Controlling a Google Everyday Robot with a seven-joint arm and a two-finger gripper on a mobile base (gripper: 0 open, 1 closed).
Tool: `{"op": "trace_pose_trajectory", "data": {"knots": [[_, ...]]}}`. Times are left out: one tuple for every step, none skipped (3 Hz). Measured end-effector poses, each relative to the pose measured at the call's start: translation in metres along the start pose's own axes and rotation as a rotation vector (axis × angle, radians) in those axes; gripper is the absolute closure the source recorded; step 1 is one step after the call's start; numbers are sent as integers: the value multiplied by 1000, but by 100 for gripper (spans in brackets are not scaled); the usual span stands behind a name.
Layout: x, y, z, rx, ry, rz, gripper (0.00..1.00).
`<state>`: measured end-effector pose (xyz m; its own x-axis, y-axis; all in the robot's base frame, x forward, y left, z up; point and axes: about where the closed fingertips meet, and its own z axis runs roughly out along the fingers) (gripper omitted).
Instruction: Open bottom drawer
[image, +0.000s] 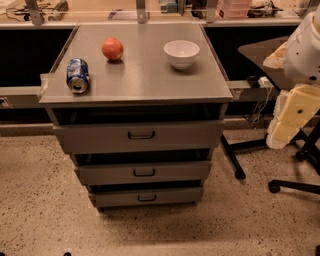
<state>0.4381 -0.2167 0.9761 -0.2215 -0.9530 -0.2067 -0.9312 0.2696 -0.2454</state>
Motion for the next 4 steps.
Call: {"op": "trace_pose_trajectory", "data": {"knots": [[0,0,0,0,0,0,0],[-14,8,28,-14,-1,-27,0],[-51,34,104,-62,-39,-118,0],[-49,64,165,-157,-77,-158,0]]}}
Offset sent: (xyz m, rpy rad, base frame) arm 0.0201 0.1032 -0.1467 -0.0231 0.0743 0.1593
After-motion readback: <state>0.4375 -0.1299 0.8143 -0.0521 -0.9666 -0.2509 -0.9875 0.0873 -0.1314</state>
